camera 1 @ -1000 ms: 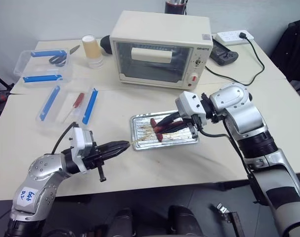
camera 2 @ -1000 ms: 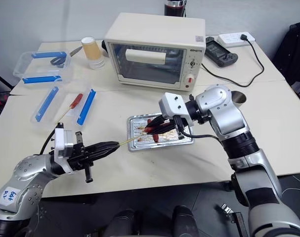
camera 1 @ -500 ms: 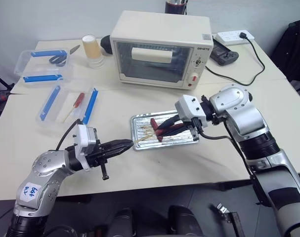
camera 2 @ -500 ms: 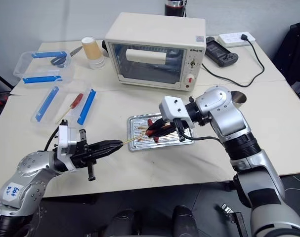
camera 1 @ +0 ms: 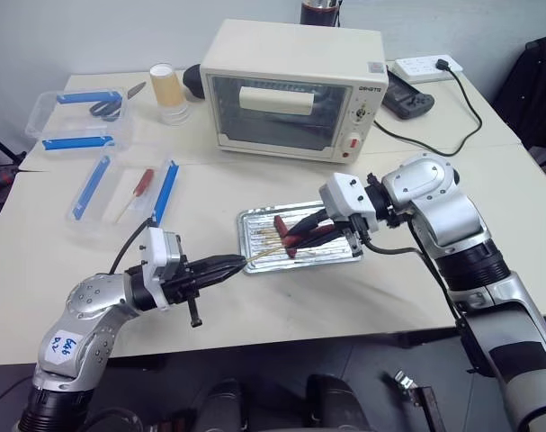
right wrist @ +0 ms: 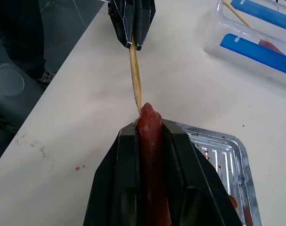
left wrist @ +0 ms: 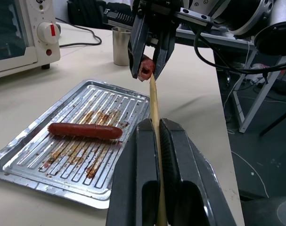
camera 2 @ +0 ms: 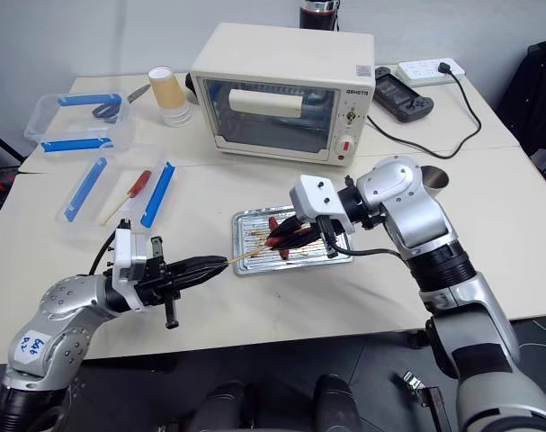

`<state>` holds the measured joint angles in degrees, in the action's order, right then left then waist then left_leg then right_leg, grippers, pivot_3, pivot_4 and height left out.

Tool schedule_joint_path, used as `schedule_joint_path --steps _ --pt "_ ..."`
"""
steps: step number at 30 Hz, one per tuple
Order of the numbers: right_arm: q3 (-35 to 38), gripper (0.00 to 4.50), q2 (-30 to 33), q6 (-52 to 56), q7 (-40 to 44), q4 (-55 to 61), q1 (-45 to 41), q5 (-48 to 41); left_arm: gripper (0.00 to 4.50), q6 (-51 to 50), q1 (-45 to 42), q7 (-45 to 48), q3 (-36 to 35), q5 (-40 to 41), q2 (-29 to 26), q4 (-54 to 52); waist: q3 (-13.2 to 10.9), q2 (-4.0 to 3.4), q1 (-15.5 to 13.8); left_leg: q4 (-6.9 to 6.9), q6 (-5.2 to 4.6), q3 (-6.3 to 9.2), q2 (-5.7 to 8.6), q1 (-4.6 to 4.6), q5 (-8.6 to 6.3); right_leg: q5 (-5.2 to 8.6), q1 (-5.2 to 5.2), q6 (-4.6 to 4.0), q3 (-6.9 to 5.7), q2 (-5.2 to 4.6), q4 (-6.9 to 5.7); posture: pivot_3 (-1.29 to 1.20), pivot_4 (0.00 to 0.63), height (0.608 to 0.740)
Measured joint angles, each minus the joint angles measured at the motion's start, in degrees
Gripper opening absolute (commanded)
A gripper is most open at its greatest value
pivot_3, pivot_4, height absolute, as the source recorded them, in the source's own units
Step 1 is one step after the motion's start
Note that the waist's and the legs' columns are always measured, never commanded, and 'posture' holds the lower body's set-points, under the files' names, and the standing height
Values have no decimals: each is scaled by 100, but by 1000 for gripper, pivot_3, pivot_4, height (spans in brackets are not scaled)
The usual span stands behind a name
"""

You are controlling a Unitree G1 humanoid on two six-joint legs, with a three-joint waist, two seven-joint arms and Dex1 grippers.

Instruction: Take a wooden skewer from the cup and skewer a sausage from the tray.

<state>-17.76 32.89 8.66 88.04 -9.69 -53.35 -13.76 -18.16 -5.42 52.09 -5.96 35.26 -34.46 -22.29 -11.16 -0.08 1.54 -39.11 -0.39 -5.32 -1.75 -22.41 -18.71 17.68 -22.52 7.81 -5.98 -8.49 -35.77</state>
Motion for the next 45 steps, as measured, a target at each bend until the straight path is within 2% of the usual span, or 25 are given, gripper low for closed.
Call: schedule_joint_path --steps 27,45 --pt "-19 649 19 -127 11 -129 0 61 0 230 18 139 -79 2 48 294 0 0 -1 -1 0 -1 0 0 0 0 0 0 0 0 0 0 150 740" --pt "-145 649 42 -131 11 -138 0 111 0 236 -210 146 247 -215 181 456 0 0 -3 -1 0 -2 1 0 0 0 1 0 -1 0 0 0 150 740"
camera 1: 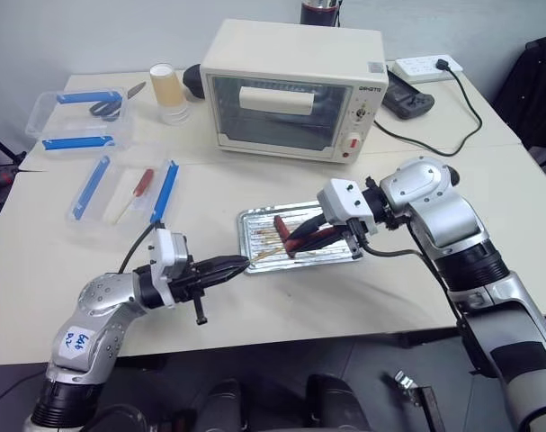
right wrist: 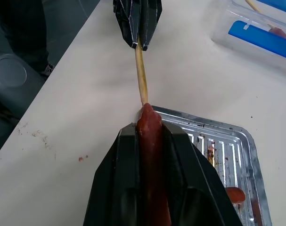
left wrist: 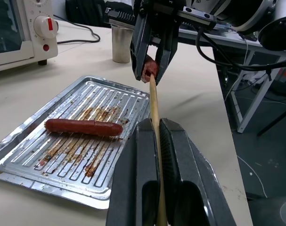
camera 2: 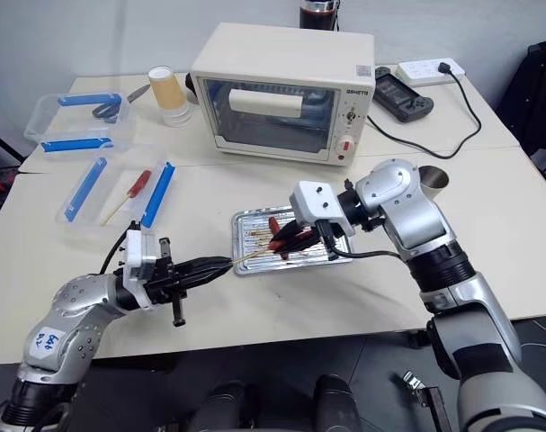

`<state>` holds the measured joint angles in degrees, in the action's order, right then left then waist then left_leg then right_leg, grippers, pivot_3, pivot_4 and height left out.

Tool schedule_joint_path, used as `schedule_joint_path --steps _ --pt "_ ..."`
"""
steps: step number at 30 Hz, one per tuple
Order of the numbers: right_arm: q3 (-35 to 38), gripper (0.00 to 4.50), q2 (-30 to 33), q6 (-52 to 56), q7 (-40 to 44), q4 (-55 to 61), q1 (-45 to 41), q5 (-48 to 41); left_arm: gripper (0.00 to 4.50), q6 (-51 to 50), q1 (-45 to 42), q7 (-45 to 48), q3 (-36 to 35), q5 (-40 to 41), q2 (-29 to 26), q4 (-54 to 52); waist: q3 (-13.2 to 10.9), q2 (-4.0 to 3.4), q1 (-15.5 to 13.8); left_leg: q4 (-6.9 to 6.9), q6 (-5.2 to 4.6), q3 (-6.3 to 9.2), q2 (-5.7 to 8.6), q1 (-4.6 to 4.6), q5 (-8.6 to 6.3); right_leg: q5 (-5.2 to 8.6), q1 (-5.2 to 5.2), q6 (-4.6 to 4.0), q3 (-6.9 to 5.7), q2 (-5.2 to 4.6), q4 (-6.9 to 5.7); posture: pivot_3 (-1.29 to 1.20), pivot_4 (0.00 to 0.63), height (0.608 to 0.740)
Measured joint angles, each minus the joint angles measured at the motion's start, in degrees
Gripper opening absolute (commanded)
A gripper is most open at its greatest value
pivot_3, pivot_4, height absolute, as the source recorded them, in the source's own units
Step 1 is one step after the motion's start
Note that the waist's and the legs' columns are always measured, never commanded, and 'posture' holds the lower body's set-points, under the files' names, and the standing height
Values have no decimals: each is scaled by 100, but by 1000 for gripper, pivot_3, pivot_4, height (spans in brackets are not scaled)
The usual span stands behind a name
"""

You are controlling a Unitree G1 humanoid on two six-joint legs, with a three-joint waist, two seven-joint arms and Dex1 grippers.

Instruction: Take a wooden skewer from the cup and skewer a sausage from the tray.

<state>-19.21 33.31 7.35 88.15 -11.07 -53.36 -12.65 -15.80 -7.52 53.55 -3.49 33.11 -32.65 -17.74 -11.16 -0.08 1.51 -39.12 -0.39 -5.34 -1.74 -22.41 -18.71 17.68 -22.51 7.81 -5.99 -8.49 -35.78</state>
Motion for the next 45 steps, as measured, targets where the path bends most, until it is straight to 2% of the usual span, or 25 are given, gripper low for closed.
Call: schedule_joint_path --steps 16,31,42,43,45 --pt "-121 649 140 -119 20 2 -2 244 0 -292 -599 36 393 -328 23 176 0 0 -2 -1 0 -3 1 0 0 0 1 0 -1 1 -1 0 150 740" --pt "-331 649 75 -52 28 101 -176 233 0 -319 -1119 24 723 -545 590 508 0 1 -8 -4 0 -4 2 -1 0 0 1 0 -3 1 -3 0 150 740" --pt "-334 649 91 163 27 172 -174 178 0 -290 -1154 23 718 -617 672 524 0 1 -5 -4 0 -1 1 -1 0 0 1 0 -2 0 -3 0 150 740" --pt "-334 1054 94 254 27 198 -174 159 0 -283 -1123 23 707 -615 672 508 0 1 -6 -4 0 0 1 -1 0 0 1 1 -3 0 -3 0 150 740" --pt "-331 1557 191 401 26 220 -174 123 0 -283 -1016 39 708 -614 671 477 0 1 -13 -4 -1 0 2 -1 0 0 2 0 -3 0 -3 0 150 740"
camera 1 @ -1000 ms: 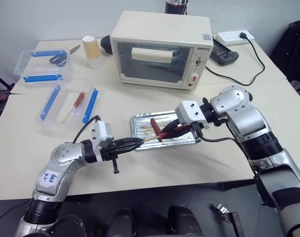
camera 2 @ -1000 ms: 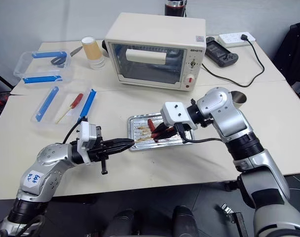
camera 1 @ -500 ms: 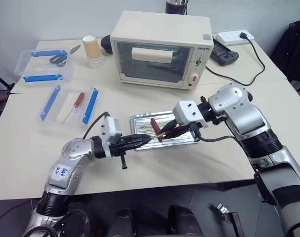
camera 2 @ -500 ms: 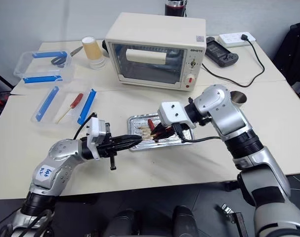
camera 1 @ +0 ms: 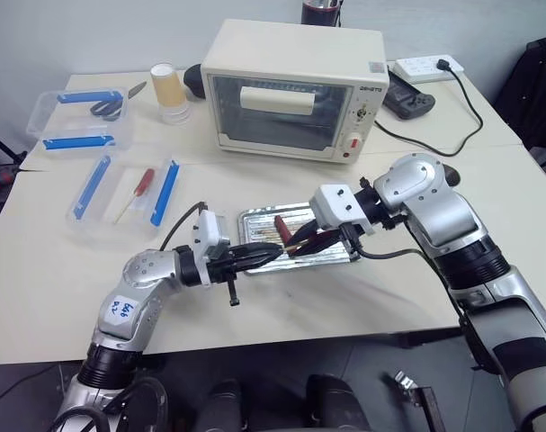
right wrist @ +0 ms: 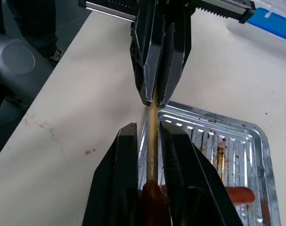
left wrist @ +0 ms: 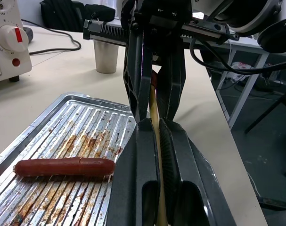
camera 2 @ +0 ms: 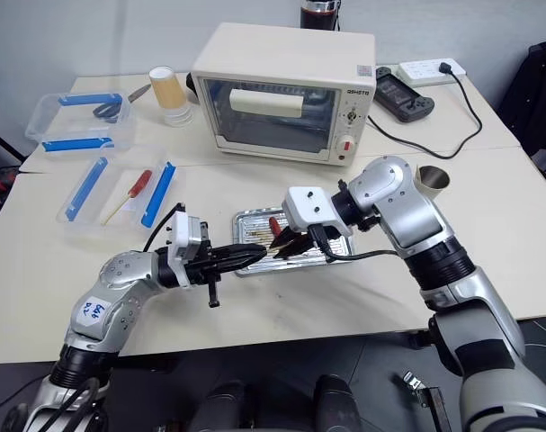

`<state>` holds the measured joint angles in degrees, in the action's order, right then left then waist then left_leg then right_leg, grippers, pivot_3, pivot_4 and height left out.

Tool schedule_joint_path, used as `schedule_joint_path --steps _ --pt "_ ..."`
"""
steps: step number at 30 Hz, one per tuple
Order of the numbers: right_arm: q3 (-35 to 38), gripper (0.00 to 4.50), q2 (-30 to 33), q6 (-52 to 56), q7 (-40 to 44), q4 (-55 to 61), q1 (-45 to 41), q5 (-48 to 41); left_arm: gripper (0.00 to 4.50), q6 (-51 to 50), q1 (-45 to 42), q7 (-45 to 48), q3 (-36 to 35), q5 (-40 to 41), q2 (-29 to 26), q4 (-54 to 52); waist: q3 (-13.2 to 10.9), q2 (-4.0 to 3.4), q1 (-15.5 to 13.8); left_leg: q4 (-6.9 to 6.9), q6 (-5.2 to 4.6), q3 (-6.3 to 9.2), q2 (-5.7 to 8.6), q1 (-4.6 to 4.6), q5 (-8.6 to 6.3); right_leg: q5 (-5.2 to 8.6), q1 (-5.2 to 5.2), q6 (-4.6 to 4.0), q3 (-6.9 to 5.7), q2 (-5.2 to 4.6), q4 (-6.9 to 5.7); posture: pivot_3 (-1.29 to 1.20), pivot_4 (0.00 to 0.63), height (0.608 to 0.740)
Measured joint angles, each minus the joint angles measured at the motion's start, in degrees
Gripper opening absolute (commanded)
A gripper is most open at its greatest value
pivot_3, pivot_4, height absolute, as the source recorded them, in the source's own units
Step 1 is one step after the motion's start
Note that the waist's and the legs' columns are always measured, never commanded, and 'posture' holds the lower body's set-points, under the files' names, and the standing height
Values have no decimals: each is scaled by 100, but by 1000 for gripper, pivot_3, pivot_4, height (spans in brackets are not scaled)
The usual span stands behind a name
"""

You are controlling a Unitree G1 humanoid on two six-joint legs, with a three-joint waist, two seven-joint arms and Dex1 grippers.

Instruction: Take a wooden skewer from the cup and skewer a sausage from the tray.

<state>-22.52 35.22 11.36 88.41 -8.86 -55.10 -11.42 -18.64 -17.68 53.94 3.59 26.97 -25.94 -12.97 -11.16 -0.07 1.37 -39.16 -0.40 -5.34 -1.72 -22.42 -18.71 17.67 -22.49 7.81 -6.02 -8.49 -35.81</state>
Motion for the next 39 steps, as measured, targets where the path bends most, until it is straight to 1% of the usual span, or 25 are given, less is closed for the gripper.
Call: schedule_joint_path --steps 9,12,16,20,21,22,24,26,30,32,34,37,39 --pt "53 4473 211 -115 6 -22 -12 -99 0 35 153 -15 -26 -1 0 -21 0 0 6 -1 0 0 -1 0 0 0 0 0 0 0 0 0 150 740" --pt "97 4473 436 2 7 -20 -111 -276 0 98 287 -39 -63 -3 -3 -20 0 1 -1 -1 0 1 -1 0 0 0 1 0 0 0 1 0 150 740" --pt "361 4473 594 58 4 57 -91 -542 0 273 511 -116 -286 38 19 -27 0 1 3 0 0 2 -2 1 0 0 1 0 0 0 1 0 150 740" --pt "1343 4473 819 452 -78 328 406 -1292 0 477 1137 -323 -951 307 69 -262 -2 4 -4 4 -2 8 -4 0 -1 0 1 0 -1 -3 5 0 150 740" --pt "1536 4473 826 428 -128 343 504 -1363 0 489 1227 -392 -1083 349 73 -295 -2 4 -12 1 -2 8 -4 1 -2 0 3 0 -2 -4 5 0 150 740" --pt "2004 4473 663 164 -440 396 730 -1484 0 483 1403 -631 -1358 482 159 -439 -2 10 -13 0 -3 8 -5 1 -2 -1 6 1 -2 -4 9 0 150 740" --pt "2606 4473 479 -196 -950 416 1044 -1585 0 470 1578 -1020 -1759 708 305 -644 -4 14 -31 -2 -4 9 -6 4 -1 -1 7 2 3 -7 4 0 150 740" --pt "2983 4473 478 -534 -1288 489 1436 -1530 0 422 1658 -1459 -2114 961 489 -855 -3 17 -96 -3 -4 8 -6 7 -2 -2 10 2 4 -8 4 0 150 740" --pt "3259 4473 404 -605 -1968 830 2142 -1466 0 410 1640 -2398 -2756 1273 814 -946 -3 17 -142 -4 -4 8 -3 7 -2 -2 8 3 7 -8 3 0 150 740" --pt "3453 4473 323 -215 -2124 1259 2438 -2028 0 455 1415 -2961 -2953 1263 961 -892 -3 18 -155 -4 -4 8 -1 7 -1 -2 9 2 5 -6 0 0 150 740" --pt "3641 4473 216 95 -2233 1714 2668 -2584 0 493 1154 -3433 -3142 1214 979 -770 -1 22 -154 -4 -4 9 -2 8 -1 -2 9 2 5 -4 0 0 150 740" --pt "3663 4473 107 92 -2293 2161 3069 -2777 0 501 901 -3855 -3266 1076 954 -496 3 31 -155 -3 -5 7 -1 9 -2 -2 12 2 5 -4 2 0 150 740" --pt "3632 4473 -107 70 -2427 2360 3330 -2809 0 496 738 -4038 -3244 864 866 -170 5 37 -159 -3 -5 4 1 9 -2 -2 12 2 4 -2 1 0 150 740"
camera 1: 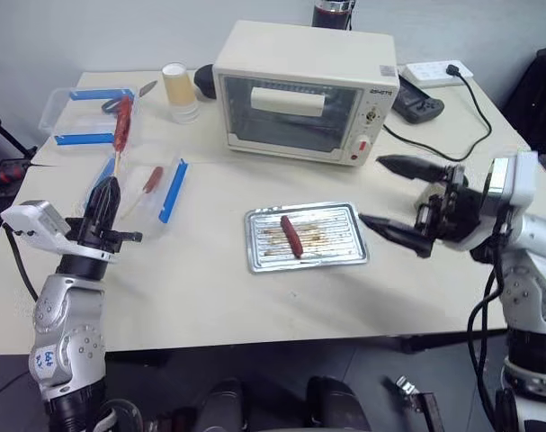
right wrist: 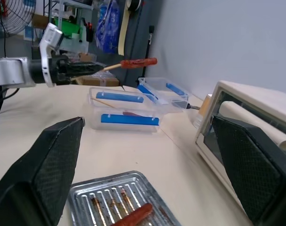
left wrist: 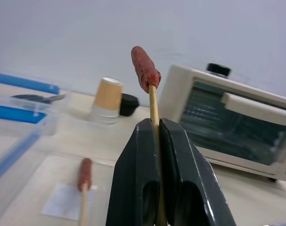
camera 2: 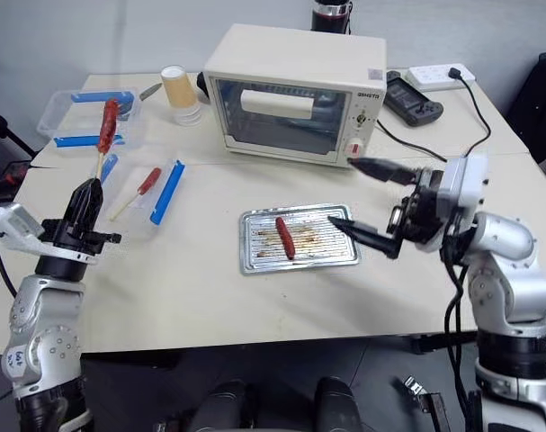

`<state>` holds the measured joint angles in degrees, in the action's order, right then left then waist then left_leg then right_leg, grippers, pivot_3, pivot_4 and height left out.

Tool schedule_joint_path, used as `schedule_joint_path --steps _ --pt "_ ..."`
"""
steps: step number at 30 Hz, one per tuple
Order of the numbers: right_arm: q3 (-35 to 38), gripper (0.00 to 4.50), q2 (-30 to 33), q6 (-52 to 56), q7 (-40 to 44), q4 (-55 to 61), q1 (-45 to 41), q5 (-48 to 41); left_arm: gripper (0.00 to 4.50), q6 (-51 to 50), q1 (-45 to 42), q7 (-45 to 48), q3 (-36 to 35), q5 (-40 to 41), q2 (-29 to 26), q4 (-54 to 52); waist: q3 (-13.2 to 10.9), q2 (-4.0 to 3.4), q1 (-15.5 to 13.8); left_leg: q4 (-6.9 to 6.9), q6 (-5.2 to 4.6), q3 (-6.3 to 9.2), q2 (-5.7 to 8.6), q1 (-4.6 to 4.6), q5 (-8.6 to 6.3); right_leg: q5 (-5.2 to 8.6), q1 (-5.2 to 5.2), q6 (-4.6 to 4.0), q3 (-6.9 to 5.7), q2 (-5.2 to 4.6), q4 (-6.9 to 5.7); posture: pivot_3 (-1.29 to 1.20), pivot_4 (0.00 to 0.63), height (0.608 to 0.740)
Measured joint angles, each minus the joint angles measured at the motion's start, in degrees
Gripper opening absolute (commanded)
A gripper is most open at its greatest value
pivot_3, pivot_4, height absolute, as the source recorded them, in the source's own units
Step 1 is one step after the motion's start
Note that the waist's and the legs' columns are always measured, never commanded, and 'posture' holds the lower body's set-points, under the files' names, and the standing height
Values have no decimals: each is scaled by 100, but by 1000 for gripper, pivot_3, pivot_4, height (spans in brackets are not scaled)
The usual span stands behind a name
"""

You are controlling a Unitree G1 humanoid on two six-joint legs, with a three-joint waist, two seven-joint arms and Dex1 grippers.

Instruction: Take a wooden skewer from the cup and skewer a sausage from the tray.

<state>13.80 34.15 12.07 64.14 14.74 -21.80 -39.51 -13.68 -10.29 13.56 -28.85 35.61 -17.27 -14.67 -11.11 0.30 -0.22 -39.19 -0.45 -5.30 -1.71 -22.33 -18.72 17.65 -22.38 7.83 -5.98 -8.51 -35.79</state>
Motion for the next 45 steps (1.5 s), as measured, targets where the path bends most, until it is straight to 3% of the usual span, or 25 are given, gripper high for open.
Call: schedule_joint_path --steps 9,10,22,31,33,35,41,45 --pt "-9 4473 -253 -230 -439 200 258 89 0 -125 -1077 -356 299 -877 -660 1461 1 4 -46 9 1 -8 2 -2 0 0 -5 0 -2 2 4 0 150 740" --pt "-11 4500 -234 -249 -424 200 312 124 558 -131 -1113 -359 299 -901 -687 1537 1 4 -45 9 1 -10 2 -2 0 0 -7 0 -2 2 4 0 150 740" --pt "-9 4500 -17 -476 -284 190 445 247 4096 -442 -865 362 282 -767 -1166 1398 0 6 -26 9 2 -13 0 -1 0 0 -7 0 -3 2 2 0 150 740" --pt "5 4500 220 -580 89 -73 539 263 4096 -421 122 1816 186 -442 -1947 735 0 6 21 9 2 -10 -3 2 0 0 -6 0 1 1 1 0 150 740" --pt "-8 4500 244 -580 179 -121 536 261 4443 -241 509 2358 238 -442 -2153 532 0 7 27 10 0 -11 -3 1 -2 0 -7 0 1 0 4 0 150 740" --pt "-8 4500 356 -573 297 -164 554 260 4473 -91 870 2921 341 -423 -2312 205 0 6 27 12 0 -11 -3 1 -4 0 -8 0 3 -1 9 0 150 740" --pt "5 4500 705 -610 825 -365 812 269 4473 103 1960 3920 597 -202 -2339 -881 0 6 27 12 -1 -5 -6 5 -4 0 -5 -1 6 -1 11 0 150 740" --pt "11 4500 709 -703 901 -427 880 300 4473 210 2151 3694 775 -216 -1889 -1234 -1 5 19 10 -2 1 -8 9 -4 0 -3 -2 10 -2 9 0 150 740"
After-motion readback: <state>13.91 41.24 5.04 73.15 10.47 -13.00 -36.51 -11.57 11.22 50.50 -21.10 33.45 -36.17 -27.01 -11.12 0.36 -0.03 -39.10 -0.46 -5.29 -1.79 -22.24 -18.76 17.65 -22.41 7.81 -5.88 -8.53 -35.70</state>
